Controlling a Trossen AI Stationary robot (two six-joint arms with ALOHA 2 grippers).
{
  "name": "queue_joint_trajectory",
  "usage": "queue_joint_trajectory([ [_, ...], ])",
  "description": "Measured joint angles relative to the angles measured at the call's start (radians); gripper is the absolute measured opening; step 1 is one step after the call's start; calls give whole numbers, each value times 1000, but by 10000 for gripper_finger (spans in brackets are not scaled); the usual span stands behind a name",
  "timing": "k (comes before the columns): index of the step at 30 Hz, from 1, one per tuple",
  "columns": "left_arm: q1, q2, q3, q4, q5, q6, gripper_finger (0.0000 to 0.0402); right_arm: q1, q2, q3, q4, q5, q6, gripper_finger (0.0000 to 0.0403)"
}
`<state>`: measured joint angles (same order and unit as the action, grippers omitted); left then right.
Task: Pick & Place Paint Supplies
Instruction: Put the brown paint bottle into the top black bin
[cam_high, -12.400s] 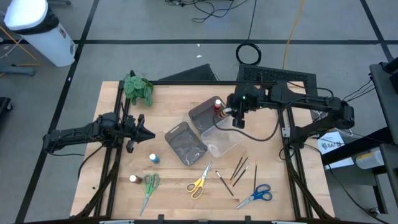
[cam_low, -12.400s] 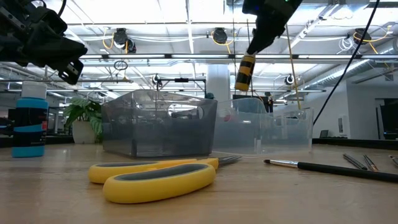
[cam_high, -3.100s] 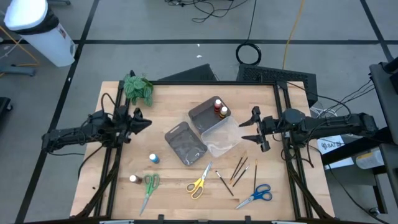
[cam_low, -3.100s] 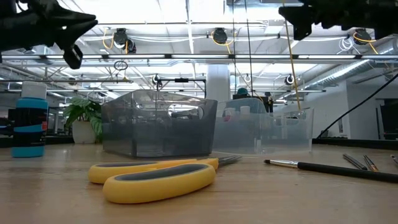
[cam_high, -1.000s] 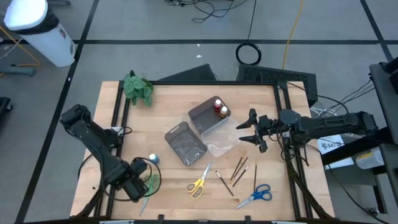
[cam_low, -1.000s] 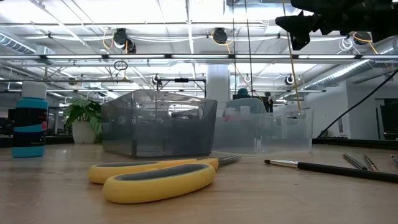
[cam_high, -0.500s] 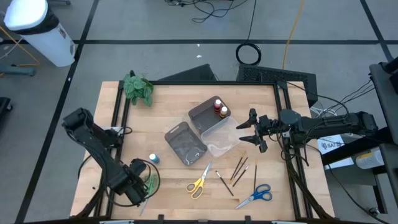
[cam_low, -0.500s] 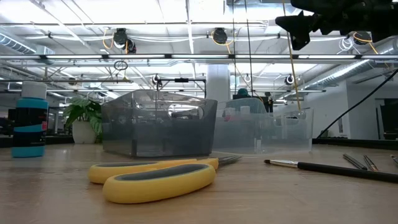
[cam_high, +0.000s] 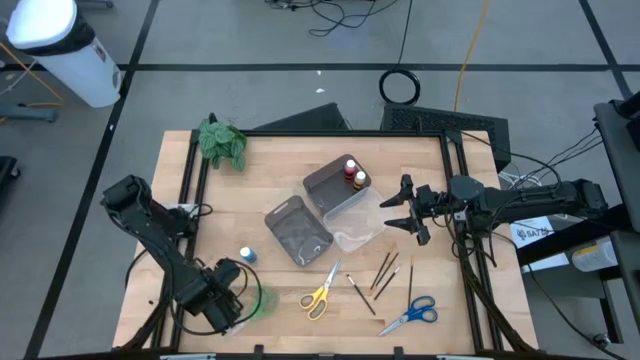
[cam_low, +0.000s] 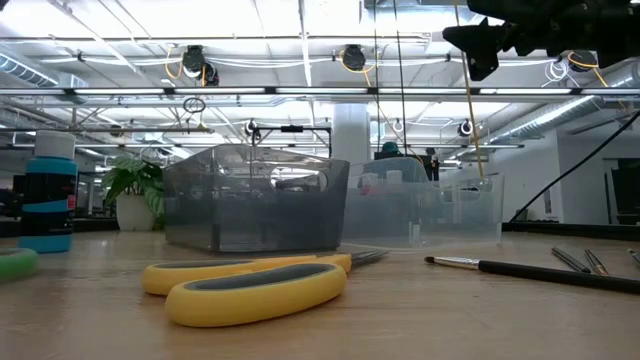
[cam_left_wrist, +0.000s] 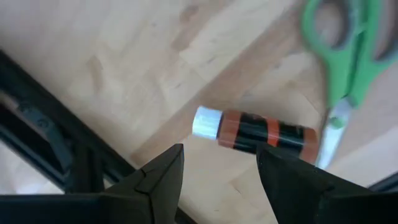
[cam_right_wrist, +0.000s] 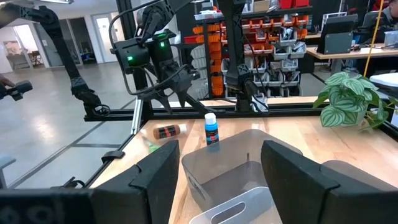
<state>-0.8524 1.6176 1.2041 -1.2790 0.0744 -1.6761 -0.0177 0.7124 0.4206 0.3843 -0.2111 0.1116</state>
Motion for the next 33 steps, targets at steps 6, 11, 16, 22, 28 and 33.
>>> queue_joint_trajectory([
  [6,0,0,0,2,3,-16,214,0,1,0,0,0,7,212],
  [11,0,0,0,103,76,-303,214,0,1,0,0,0,7,212],
  [16,-8,14,-11,299,70,-647,214,0,2,0,-2,0,7,212],
  [22,-18,69,-57,302,233,-794,214,0,2,0,-2,0,7,212],
  [28,-20,72,-92,292,275,-868,214,0,2,0,8,0,-10,212],
  [33,-5,91,-104,347,215,-866,214,0,2,0,57,0,-34,212],
])
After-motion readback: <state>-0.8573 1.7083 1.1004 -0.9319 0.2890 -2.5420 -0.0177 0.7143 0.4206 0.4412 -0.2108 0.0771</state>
